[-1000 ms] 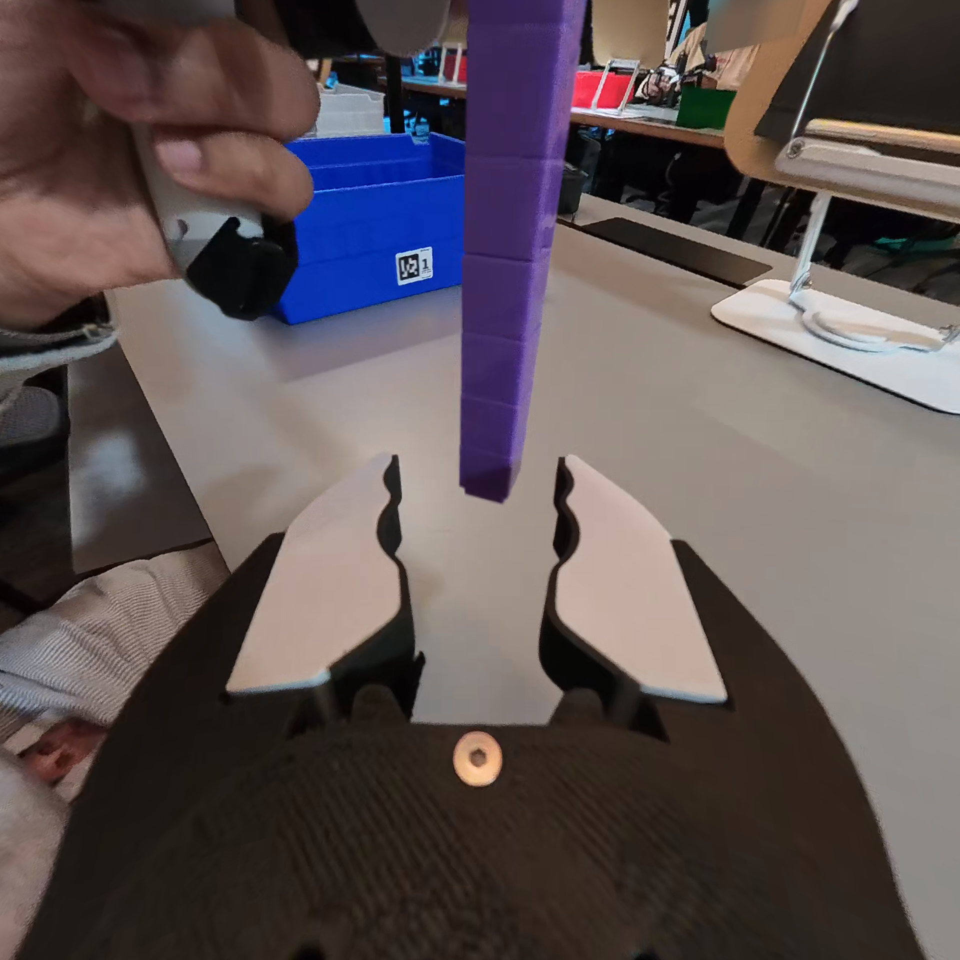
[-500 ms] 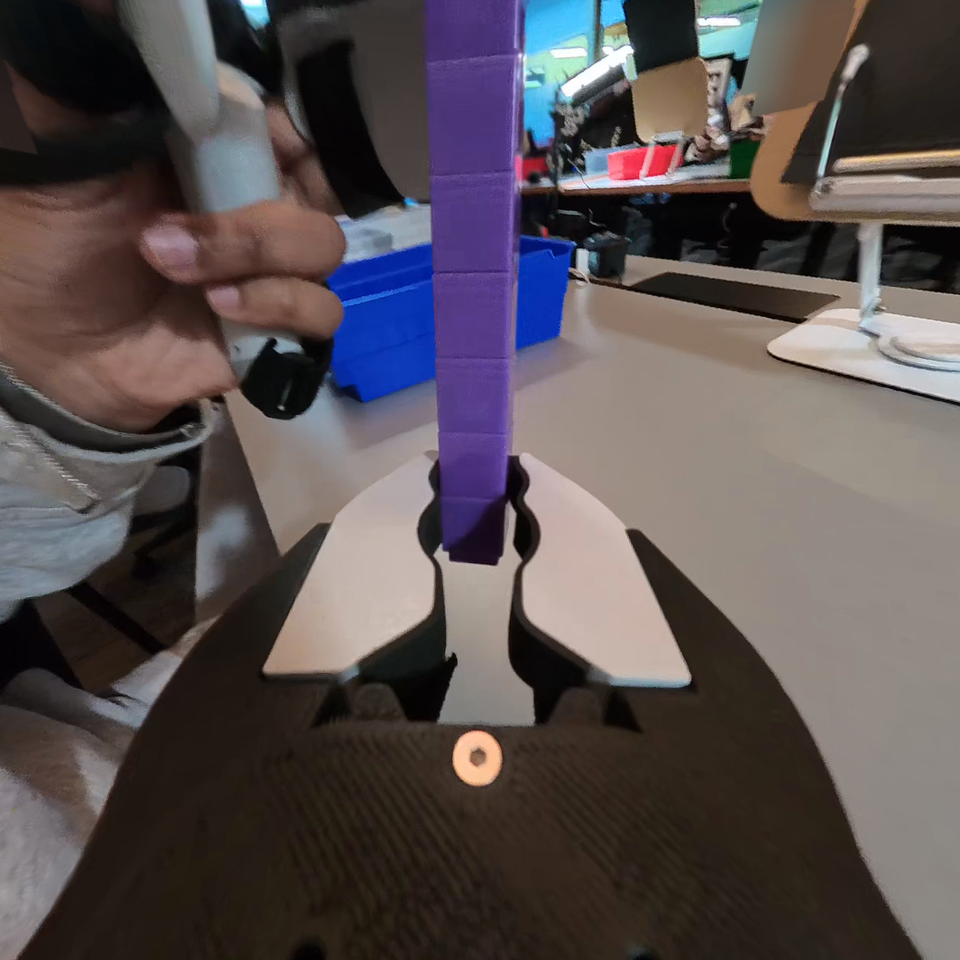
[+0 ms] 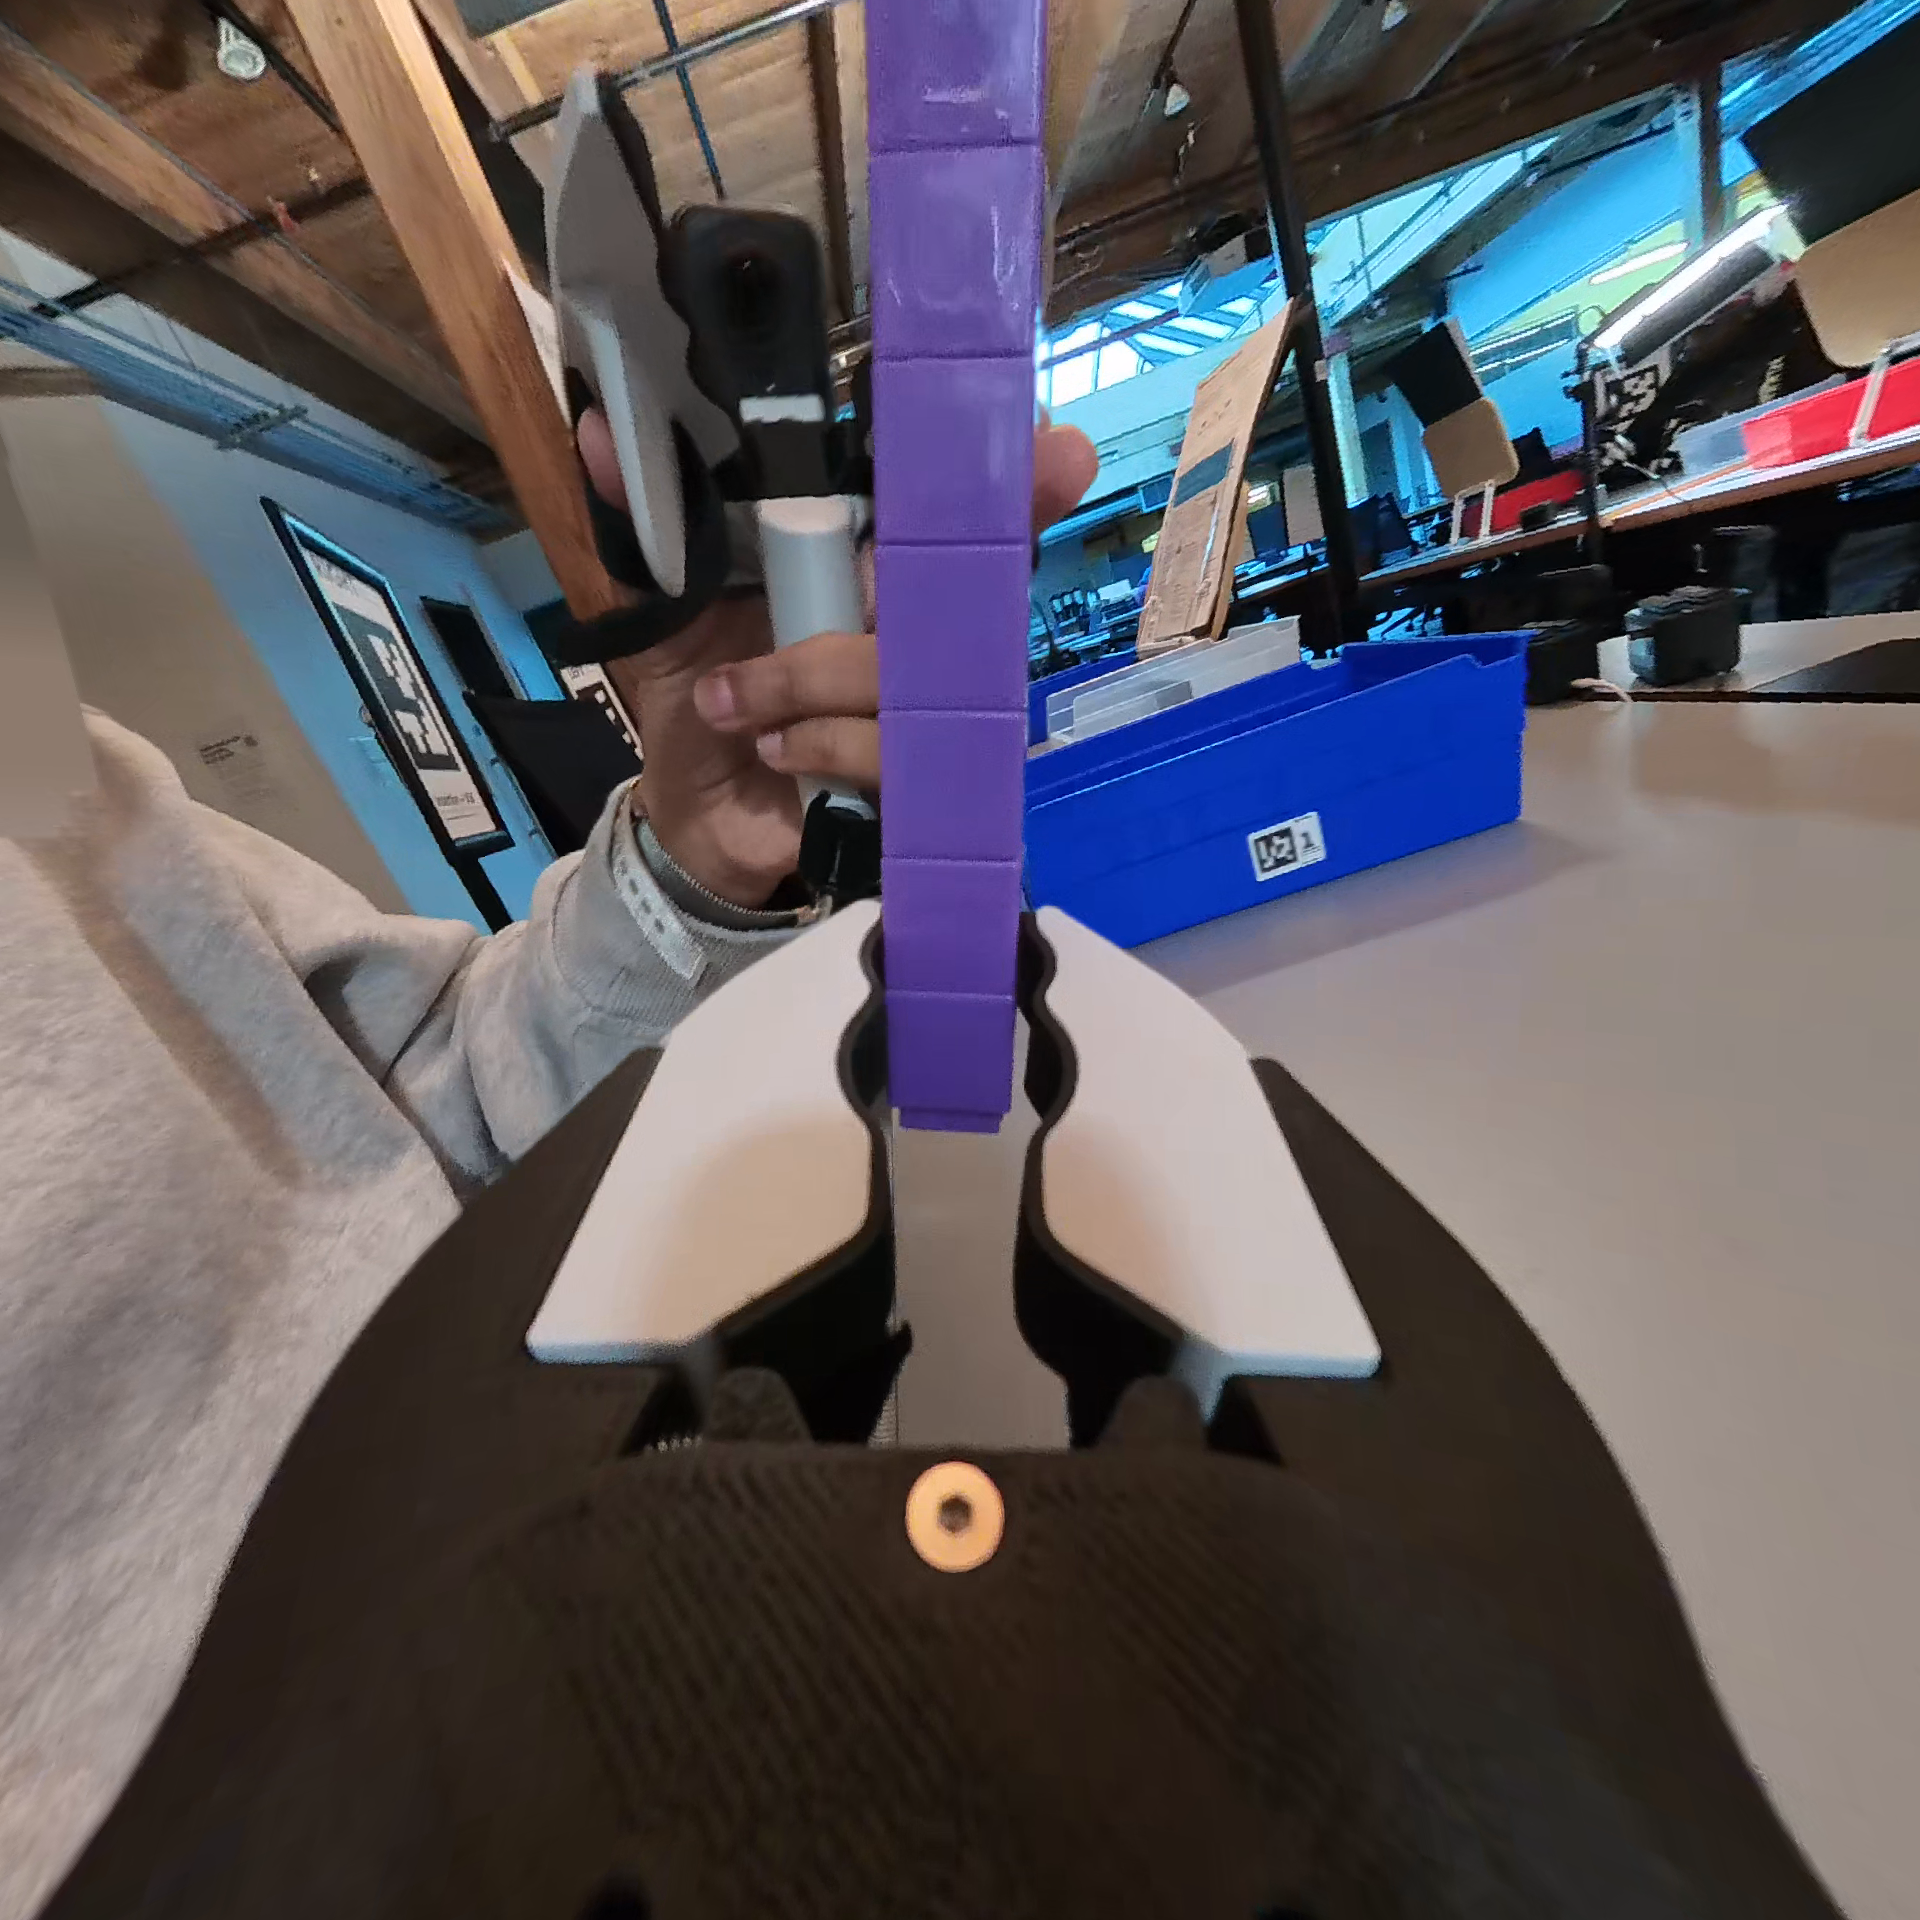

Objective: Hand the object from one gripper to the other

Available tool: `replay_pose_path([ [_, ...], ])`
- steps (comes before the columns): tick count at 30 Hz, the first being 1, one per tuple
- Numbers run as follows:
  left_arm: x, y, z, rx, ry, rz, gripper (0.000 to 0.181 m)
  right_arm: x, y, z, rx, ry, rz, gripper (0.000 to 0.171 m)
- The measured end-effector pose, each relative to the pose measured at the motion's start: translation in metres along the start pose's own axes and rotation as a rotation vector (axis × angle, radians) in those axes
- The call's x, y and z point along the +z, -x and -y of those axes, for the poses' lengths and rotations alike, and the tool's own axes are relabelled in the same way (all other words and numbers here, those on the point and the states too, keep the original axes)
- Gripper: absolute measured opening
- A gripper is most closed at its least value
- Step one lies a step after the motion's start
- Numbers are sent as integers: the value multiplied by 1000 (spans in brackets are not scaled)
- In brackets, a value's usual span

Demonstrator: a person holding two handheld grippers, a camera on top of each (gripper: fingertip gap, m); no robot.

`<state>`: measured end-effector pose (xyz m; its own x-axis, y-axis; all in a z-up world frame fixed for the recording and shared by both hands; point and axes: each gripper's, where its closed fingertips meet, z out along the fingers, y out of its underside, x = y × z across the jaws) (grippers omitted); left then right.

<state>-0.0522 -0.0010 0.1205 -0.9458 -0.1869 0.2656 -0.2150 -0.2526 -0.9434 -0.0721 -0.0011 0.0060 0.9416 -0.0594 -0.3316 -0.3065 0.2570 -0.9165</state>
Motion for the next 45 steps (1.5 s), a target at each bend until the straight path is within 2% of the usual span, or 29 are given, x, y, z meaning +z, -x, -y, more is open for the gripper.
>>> replay_pose_path([
  [10,1,-17,0,-36,-6,-121,59,16,38,-17,-16,69,184,23],
  [11,0,-20,2,-24,-11,-132,56,17,39,-17,-15,72,188,23],
  [14,-4,-31,3,1,-1,-202,24,18,42,-20,-34,91,190,23],
  [20,-5,-38,4,77,16,-202,22,19,38,-18,-51,66,146,24],
  [21,-5,-37,5,84,14,-194,22,19,34,-16,-45,56,126,29],
  [23,-5,-35,6,82,16,-178,23,17,23,-12,-42,28,68,51],
  [26,-6,-27,5,87,29,-136,22,10,9,-2,-65,-20,-12,69],
  [32,-12,-6,7,41,16,-61,22,1,-5,2,-261,5,-132,83],
  [34,-14,3,9,21,-10,-17,22,0,-9,-3,-323,55,-185,79],
  [37,-20,24,13,-9,-79,97,22,-5,-14,-2,-402,112,-312,48],
  [41,-33,54,12,-44,-216,332,21,-3,-21,-9,-513,199,-449,46],
  [45,-31,52,5,-14,-248,396,22,4,-31,-33,-513,322,-518,45],
])
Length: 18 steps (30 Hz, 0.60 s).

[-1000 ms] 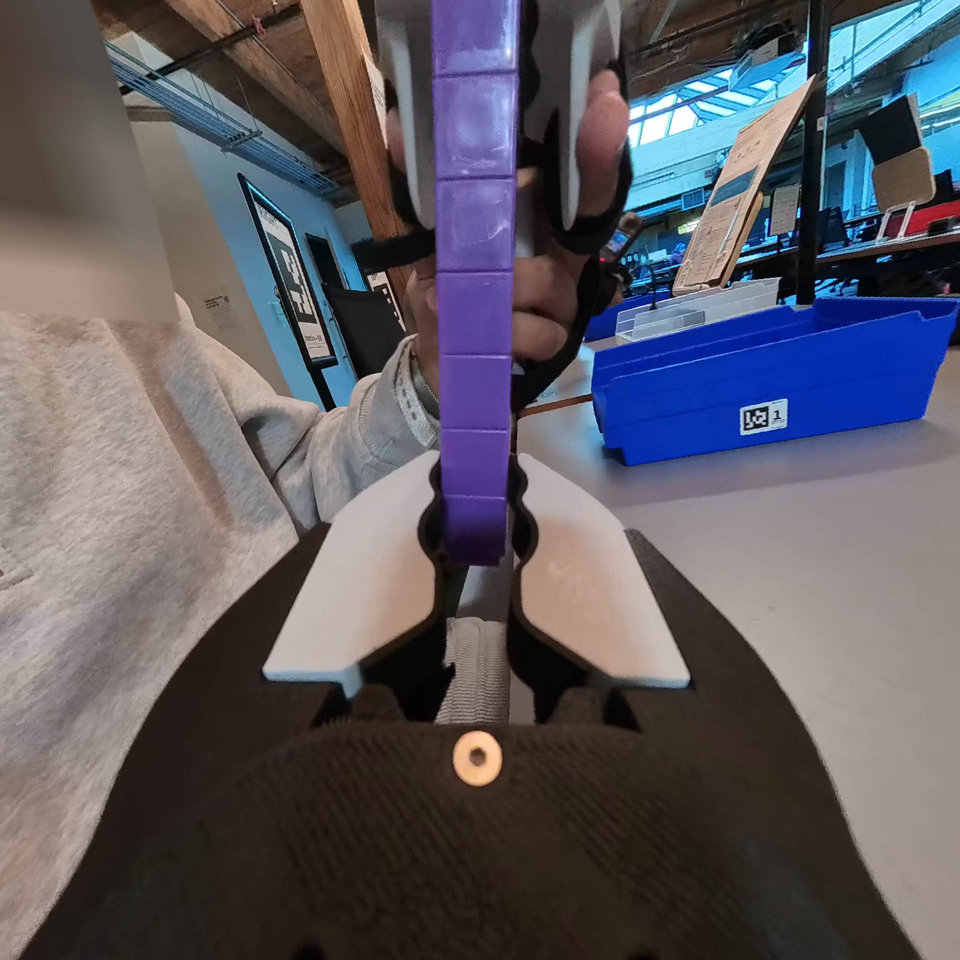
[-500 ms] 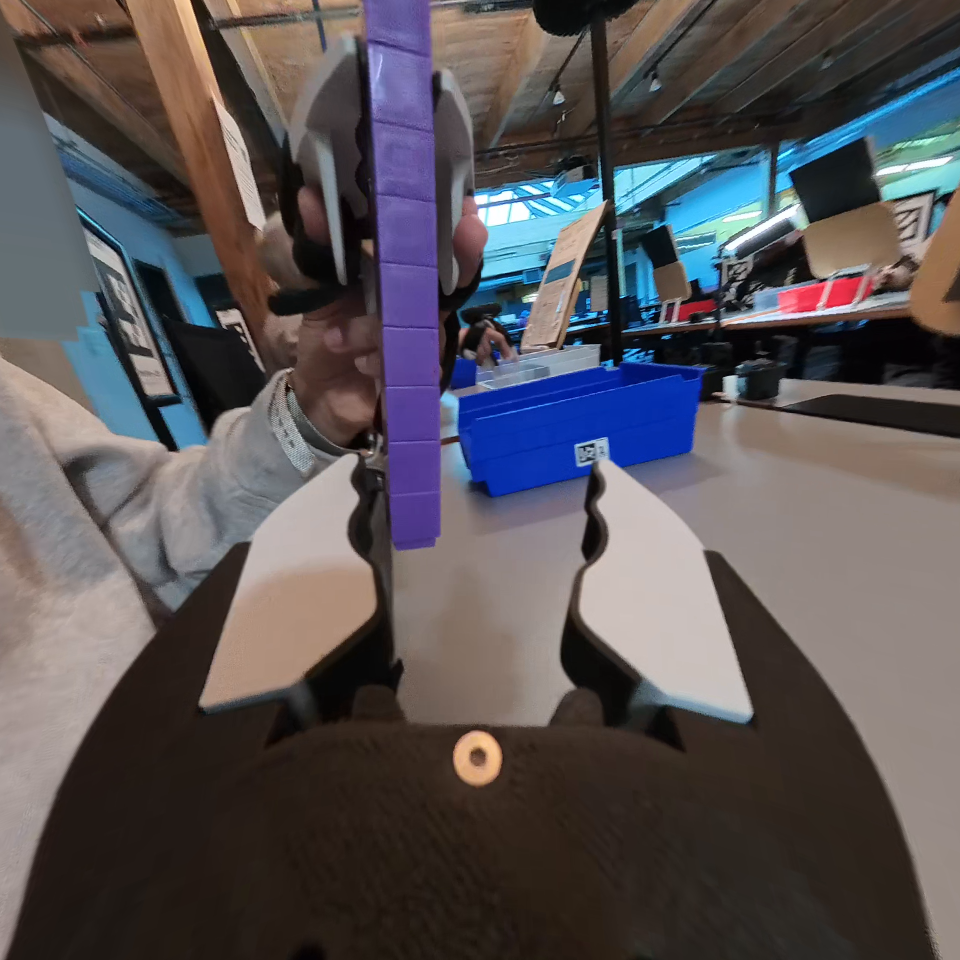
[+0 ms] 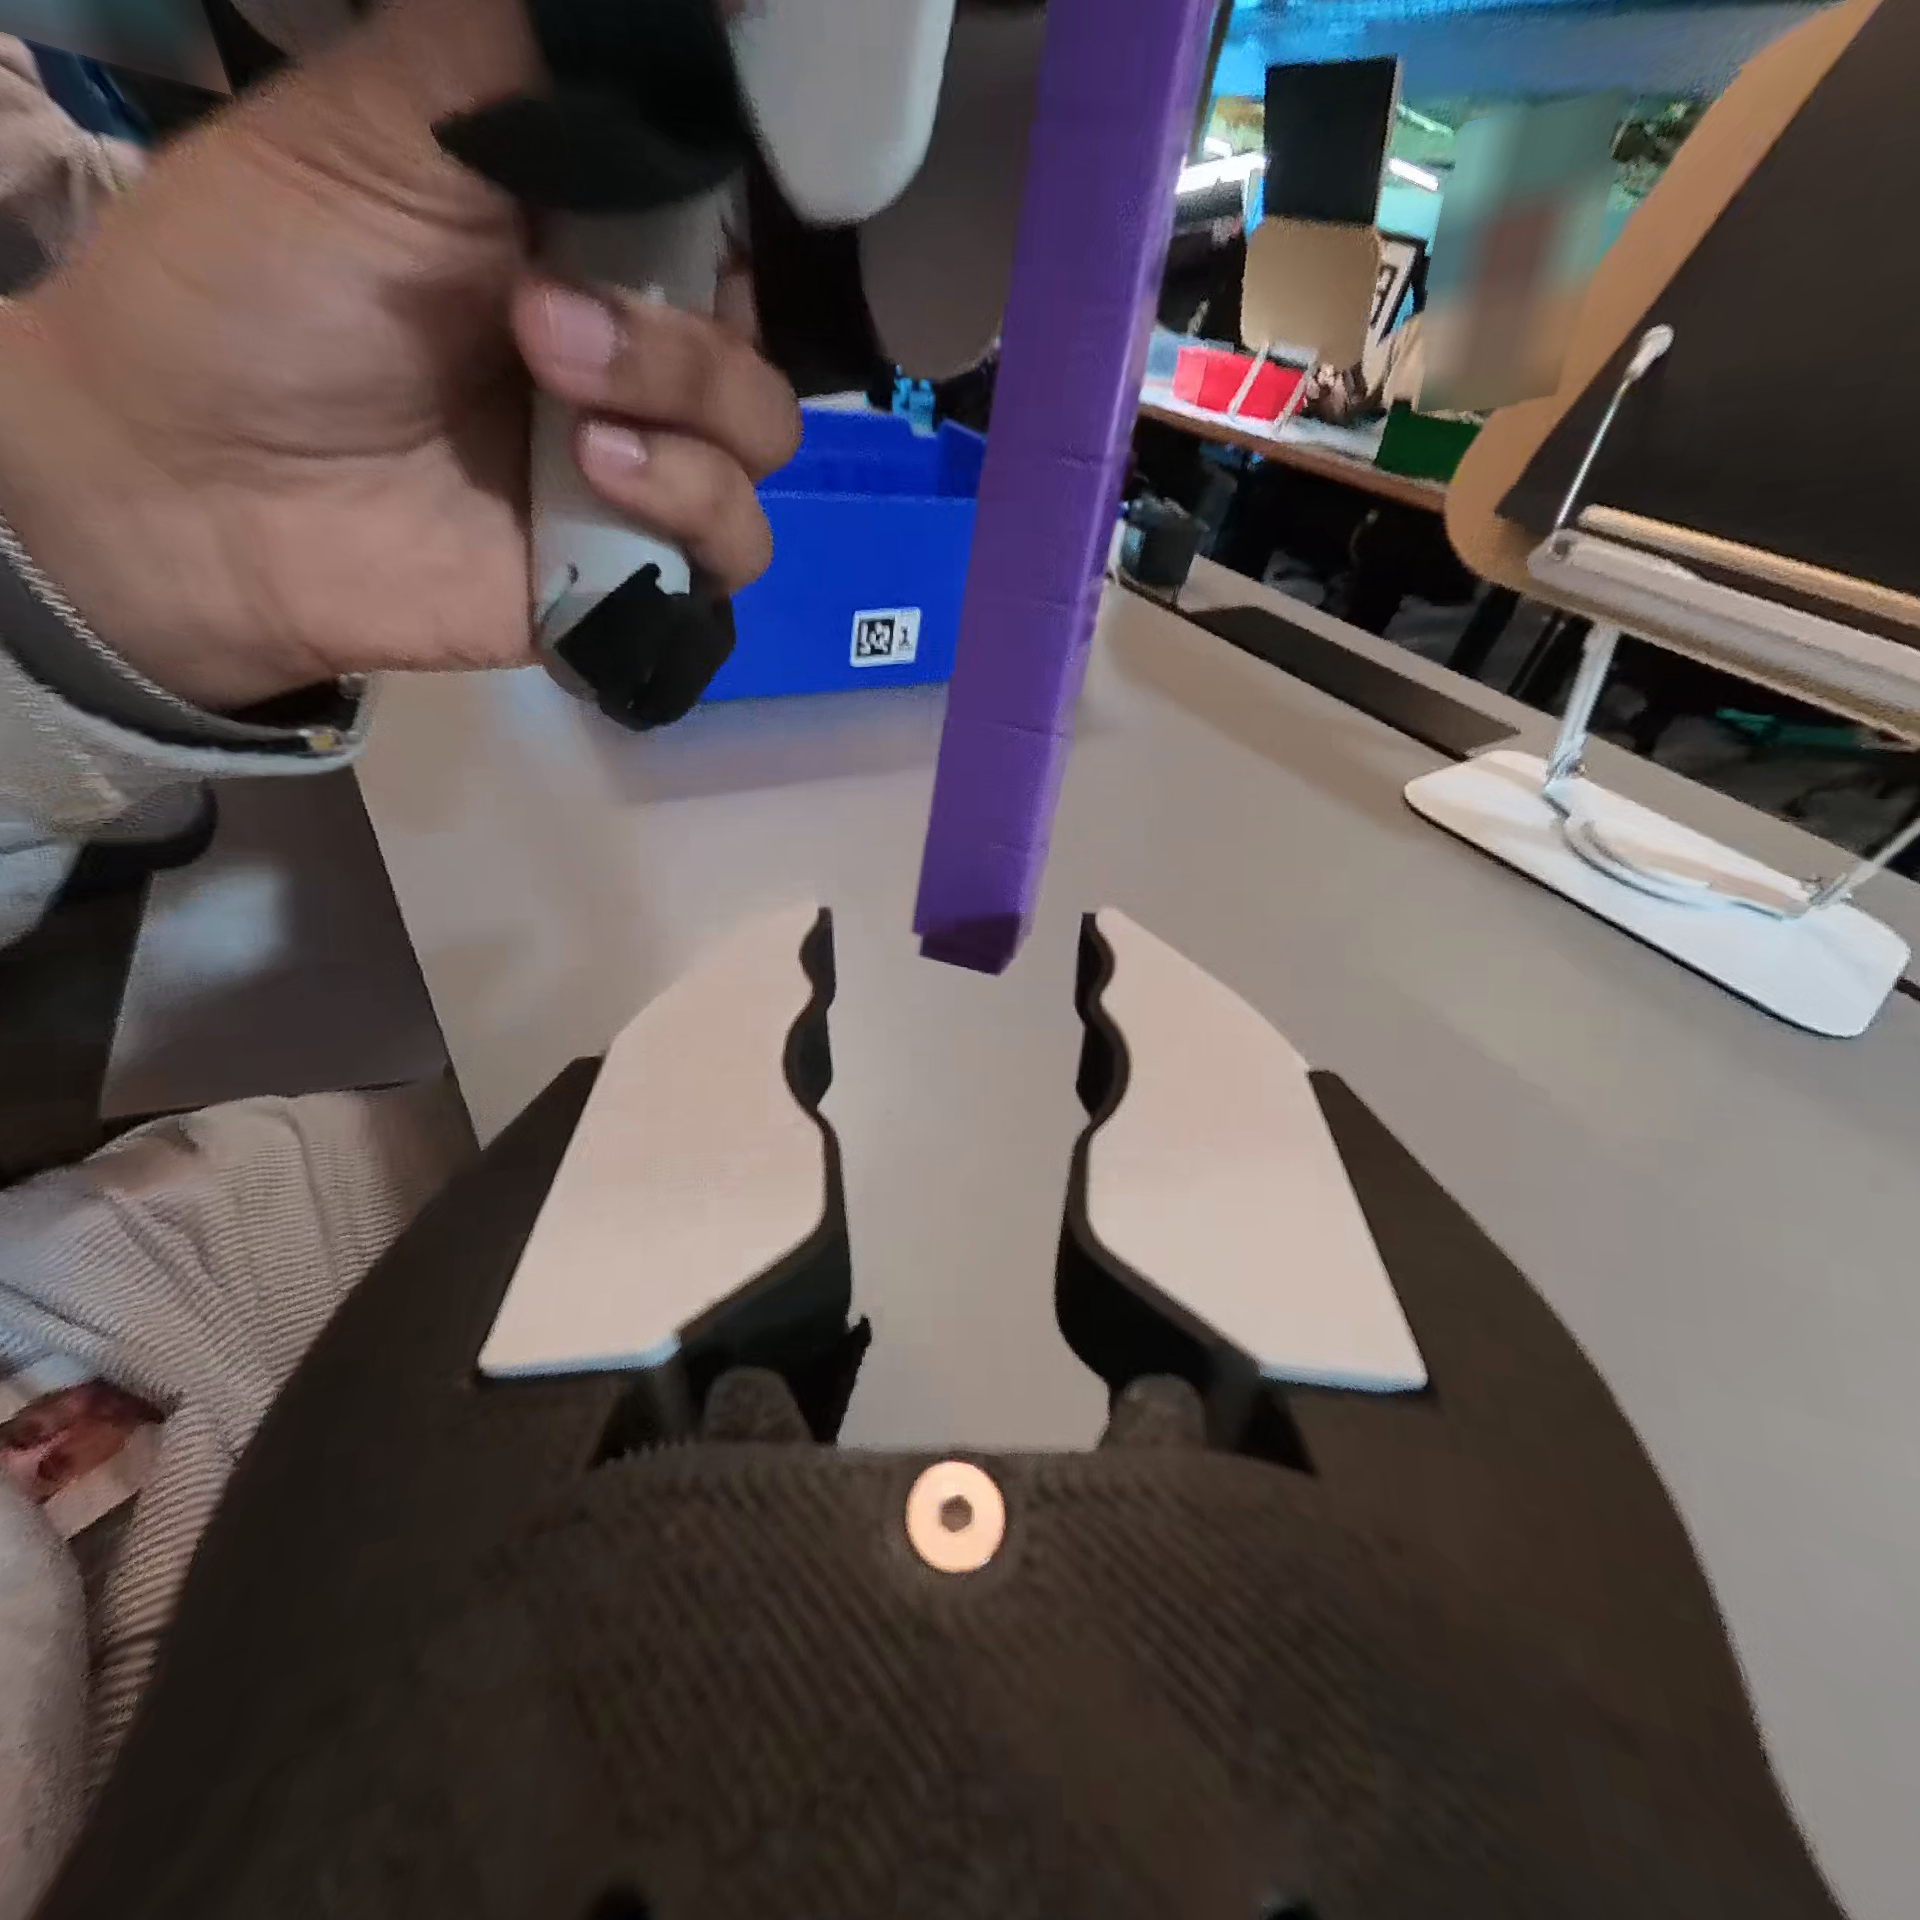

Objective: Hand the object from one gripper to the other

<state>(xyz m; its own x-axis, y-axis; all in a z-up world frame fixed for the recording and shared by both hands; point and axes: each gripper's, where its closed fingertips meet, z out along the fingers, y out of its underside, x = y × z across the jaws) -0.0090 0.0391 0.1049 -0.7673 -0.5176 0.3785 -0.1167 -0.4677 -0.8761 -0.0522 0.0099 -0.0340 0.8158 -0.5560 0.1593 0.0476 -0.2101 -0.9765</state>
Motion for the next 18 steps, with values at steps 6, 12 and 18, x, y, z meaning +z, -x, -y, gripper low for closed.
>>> replay_pose_path([
  [6,1,-16,-4,26,-26,2,22,0,-5,1,-31,7,-53,32],
  [12,3,-16,-11,-20,-12,-9,22,-5,-15,2,1,15,-56,23],
  [18,11,-23,-15,-32,54,-72,65,-15,-21,20,163,-100,25,21],
])
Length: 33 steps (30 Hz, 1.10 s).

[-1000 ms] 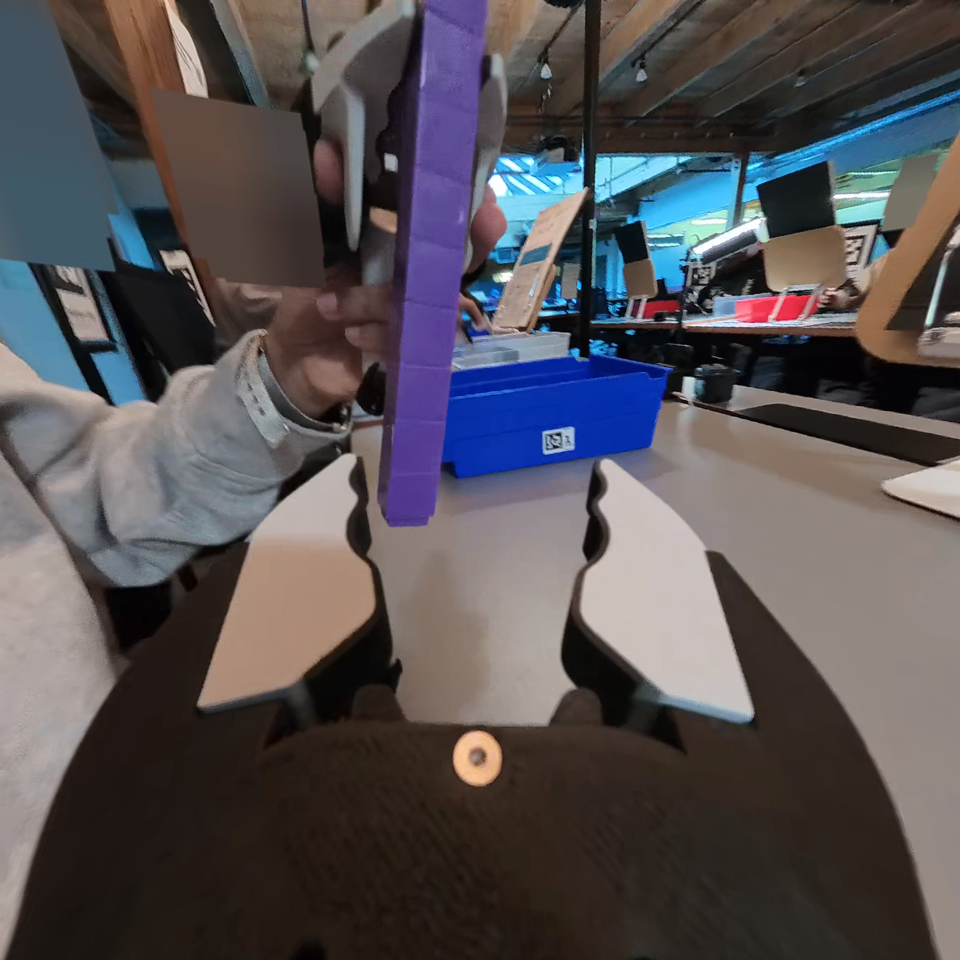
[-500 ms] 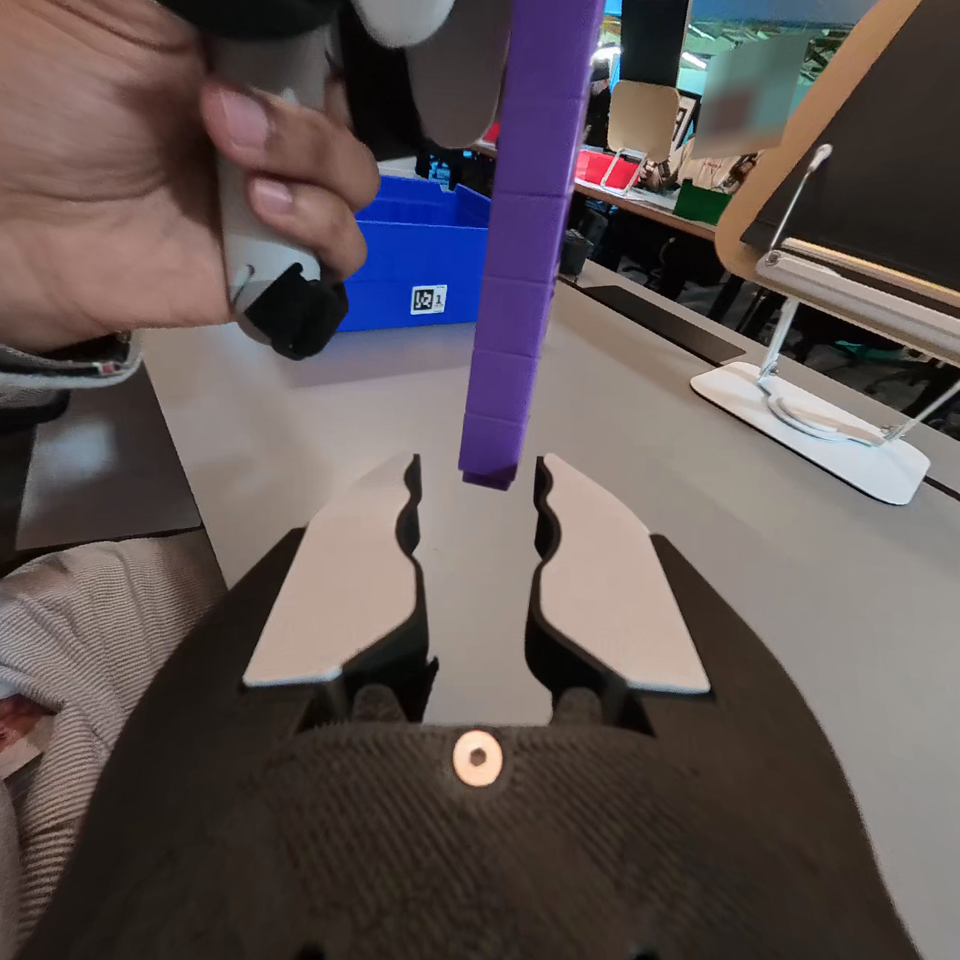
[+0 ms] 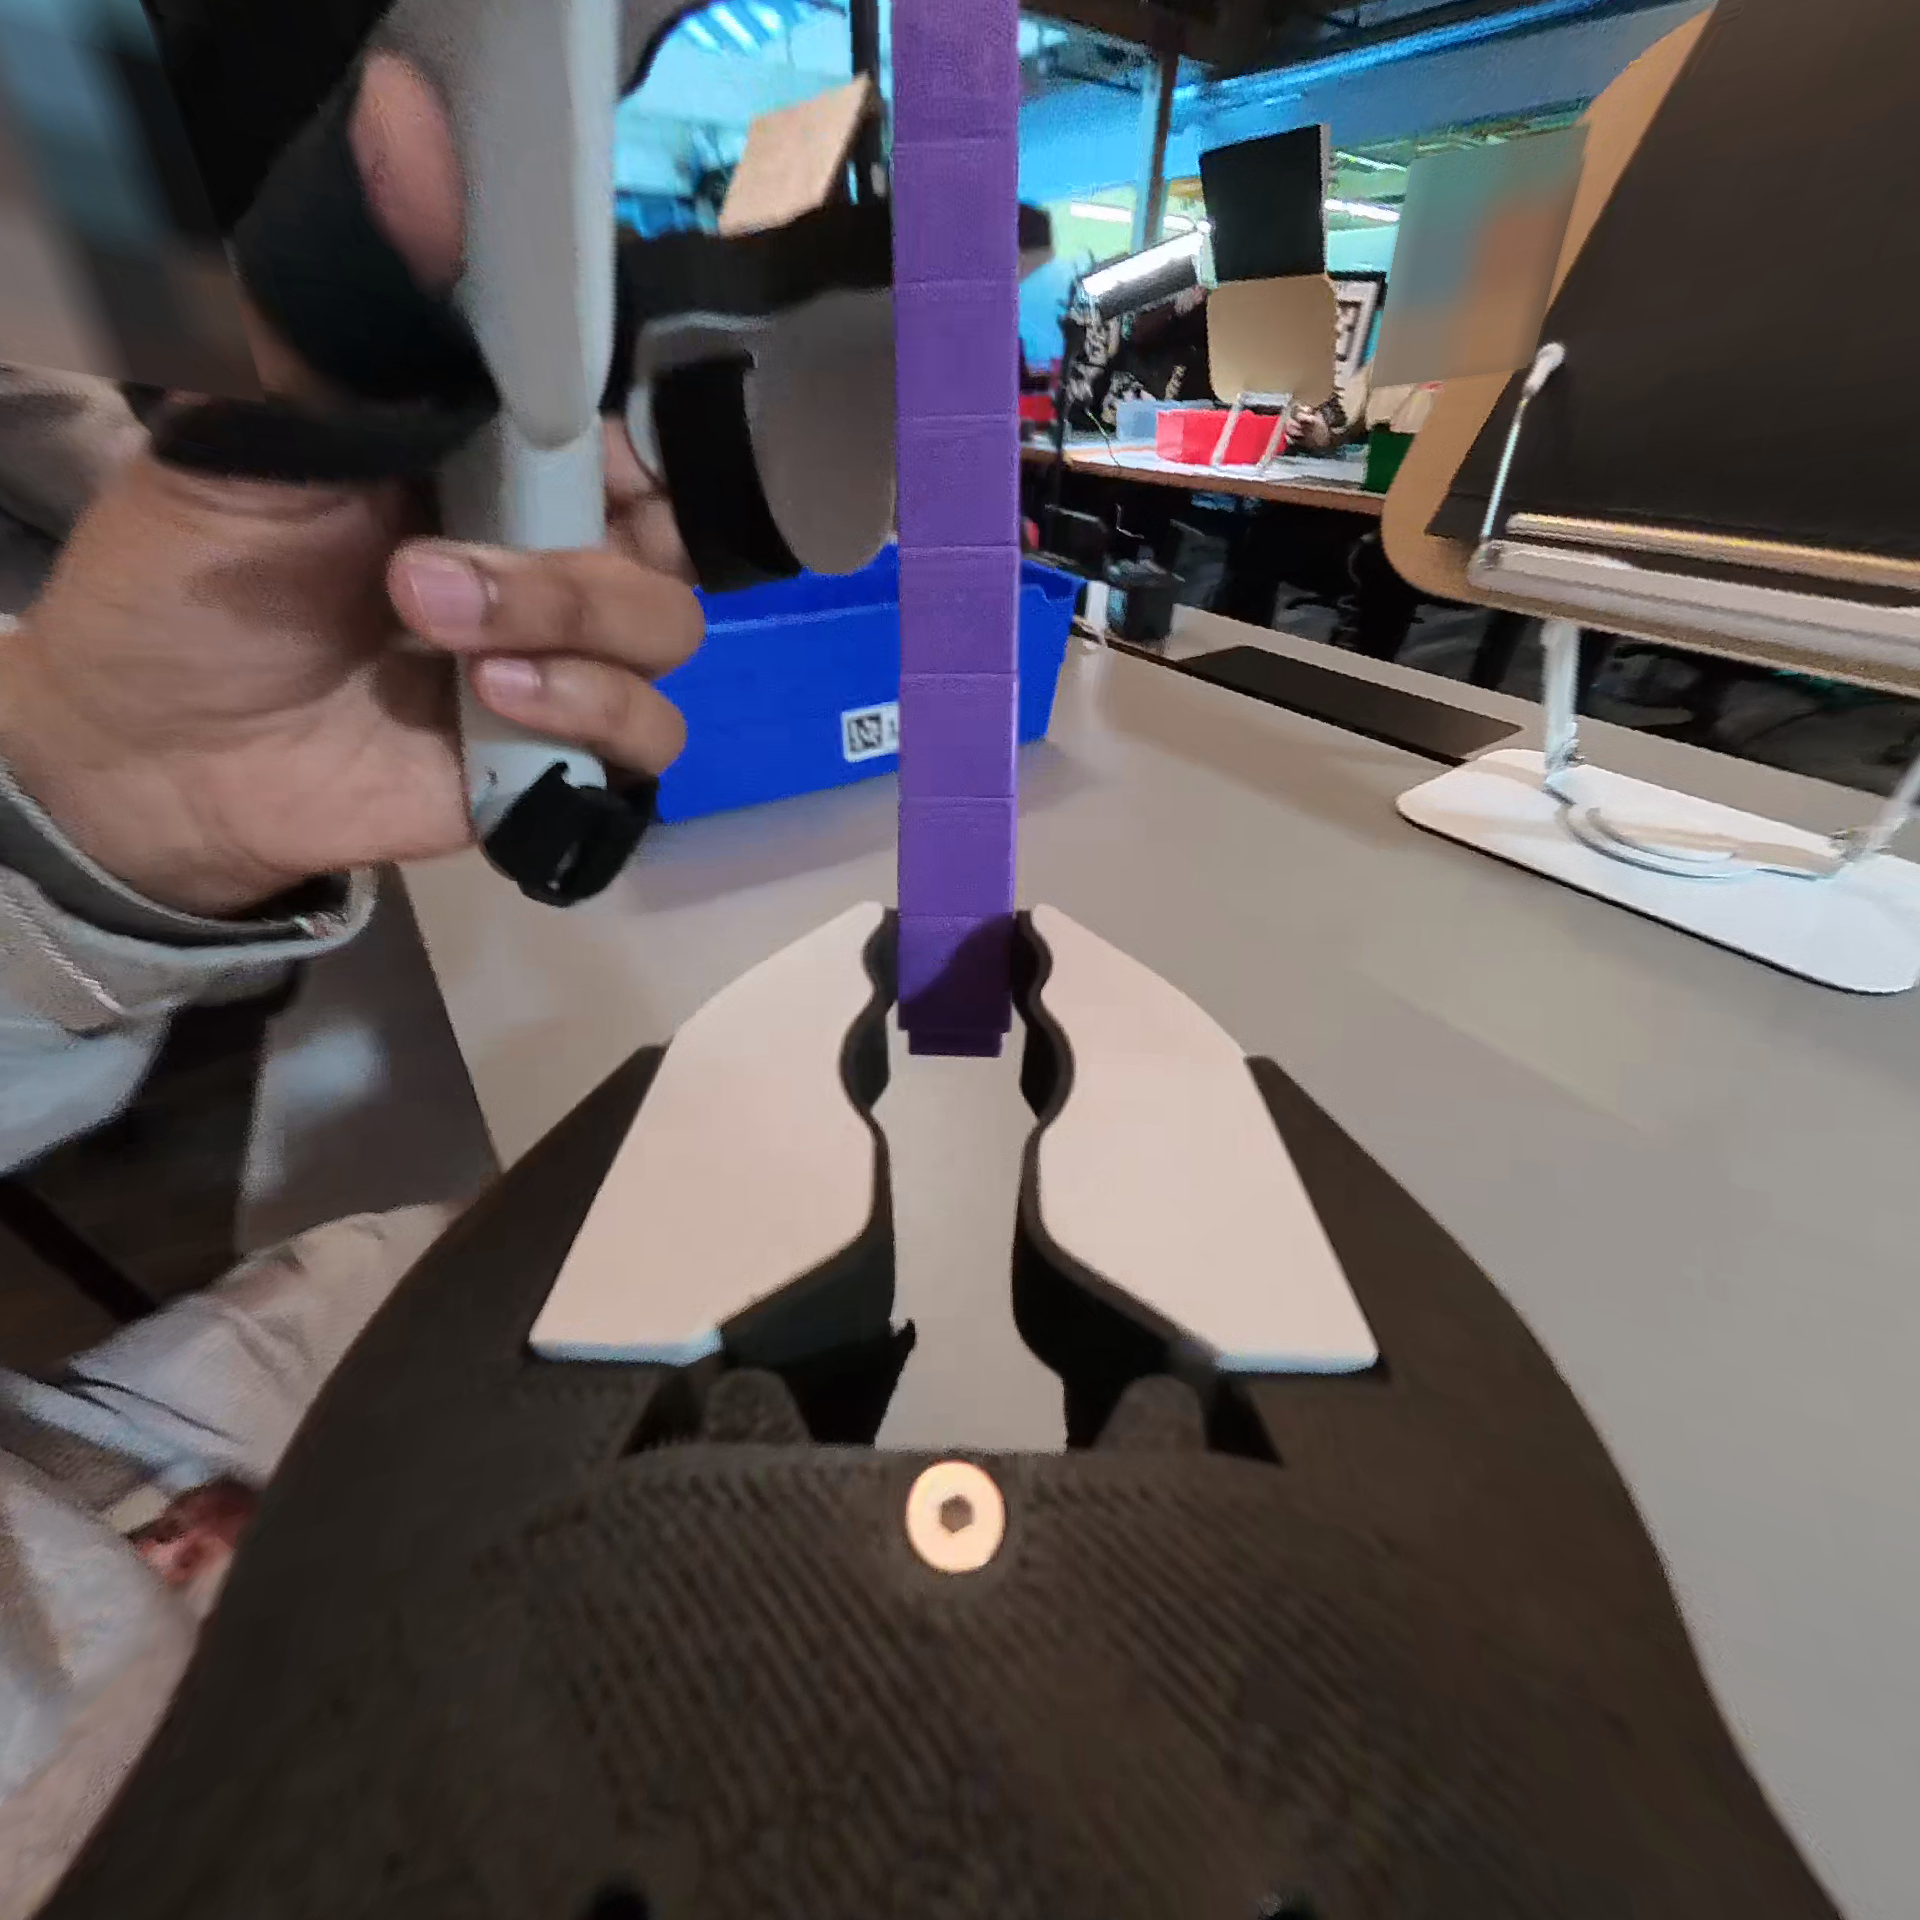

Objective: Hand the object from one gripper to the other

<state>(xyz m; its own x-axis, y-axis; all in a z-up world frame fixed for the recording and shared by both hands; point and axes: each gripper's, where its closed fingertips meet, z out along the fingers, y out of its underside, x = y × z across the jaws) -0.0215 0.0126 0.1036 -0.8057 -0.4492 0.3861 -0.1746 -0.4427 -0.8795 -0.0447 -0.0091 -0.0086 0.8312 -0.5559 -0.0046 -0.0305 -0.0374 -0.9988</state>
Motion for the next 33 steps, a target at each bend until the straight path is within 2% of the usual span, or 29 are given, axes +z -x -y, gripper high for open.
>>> replay_pose_path([
  [3,3,-4,-4,-32,13,-52,76,-5,0,8,123,-73,75,21],
  [8,4,-16,-3,-53,15,-156,74,-13,2,22,385,-206,239,21],
  [13,1,-14,4,-48,8,-174,71,-20,2,30,561,-313,375,21],
  [20,-3,-19,11,-100,26,-261,61,-22,27,38,530,-343,522,21],
  [24,-9,-32,19,-121,41,-361,49,-20,41,36,497,-320,568,21],
  [27,-13,-35,23,-106,52,-382,21,-19,46,36,476,-314,580,21],
  [32,-13,-33,19,-65,89,-365,21,-14,47,30,415,-295,536,21],
  [33,-12,-33,17,-59,99,-362,21,-13,45,28,404,-290,521,26],
])
